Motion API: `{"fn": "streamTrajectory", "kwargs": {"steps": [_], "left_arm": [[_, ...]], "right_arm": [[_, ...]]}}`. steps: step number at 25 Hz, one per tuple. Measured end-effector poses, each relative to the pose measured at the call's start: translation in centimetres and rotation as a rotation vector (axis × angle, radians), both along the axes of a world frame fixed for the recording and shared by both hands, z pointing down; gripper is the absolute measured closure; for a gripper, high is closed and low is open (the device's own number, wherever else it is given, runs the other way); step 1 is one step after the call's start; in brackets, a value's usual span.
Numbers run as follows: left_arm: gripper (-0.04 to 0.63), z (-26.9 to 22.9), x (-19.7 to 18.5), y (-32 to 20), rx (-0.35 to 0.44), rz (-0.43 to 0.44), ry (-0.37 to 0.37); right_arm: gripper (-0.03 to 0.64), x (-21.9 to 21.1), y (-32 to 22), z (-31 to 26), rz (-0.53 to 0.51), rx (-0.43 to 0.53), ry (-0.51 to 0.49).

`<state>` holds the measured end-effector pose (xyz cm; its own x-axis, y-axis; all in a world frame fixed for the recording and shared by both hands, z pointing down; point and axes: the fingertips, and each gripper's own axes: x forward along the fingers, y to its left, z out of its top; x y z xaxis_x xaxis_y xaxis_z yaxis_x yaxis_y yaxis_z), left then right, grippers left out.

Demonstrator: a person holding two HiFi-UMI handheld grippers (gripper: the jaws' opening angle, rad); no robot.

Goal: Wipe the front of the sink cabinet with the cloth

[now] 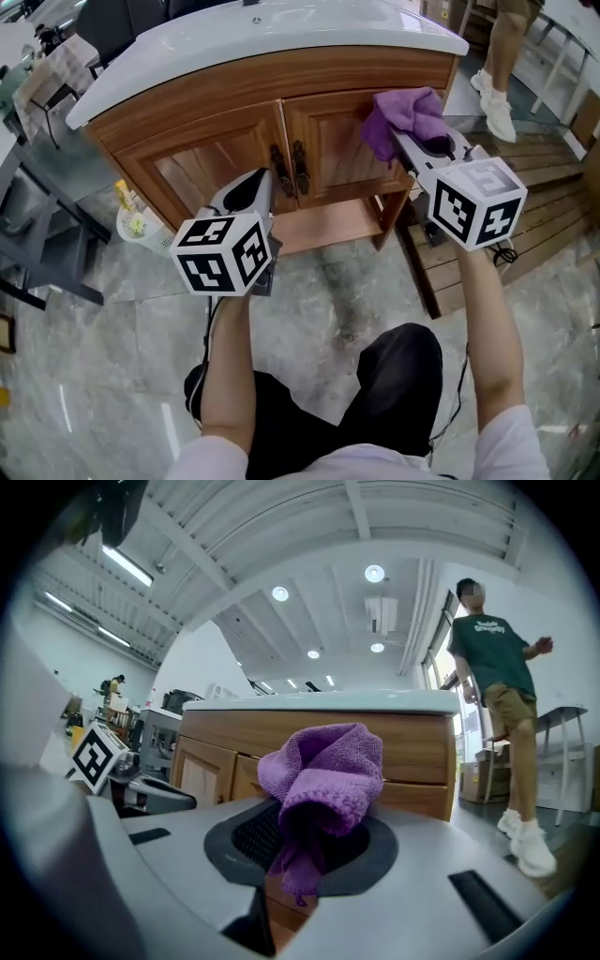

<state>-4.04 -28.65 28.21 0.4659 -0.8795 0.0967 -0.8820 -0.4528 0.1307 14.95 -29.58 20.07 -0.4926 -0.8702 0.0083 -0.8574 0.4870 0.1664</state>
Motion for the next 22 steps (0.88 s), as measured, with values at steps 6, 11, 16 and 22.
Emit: {"fn": "streamTrajectory", "kwargs": {"steps": [6, 11, 16, 22], "left_arm": [[0.589, -0.5, -3.3, 1.3, 0.005, -0.081, -0.002], [0.589, -1.0, -7.5, 3.3, 0.009, -0.178, 0.006], [0.589, -1.0, -13.0, 5.2, 0.019, -0.295, 0.005], [0.589, 0.3, -19.2, 7.8, 0.01, -0.43, -0.018]], "right_arm": [[0.545, -10.1, 2.9, -0.5, -0.259, 0.004, -0.044], [0.545, -17.9, 5.6, -0.2, -0.44, 0.005, -0.063], [0.545, -26.0, 6.5, 2.4, -0.563, -0.02, -0.055], [0.545, -33.9, 6.9, 6.0, -0.67, -0.029, -0.049]]}}
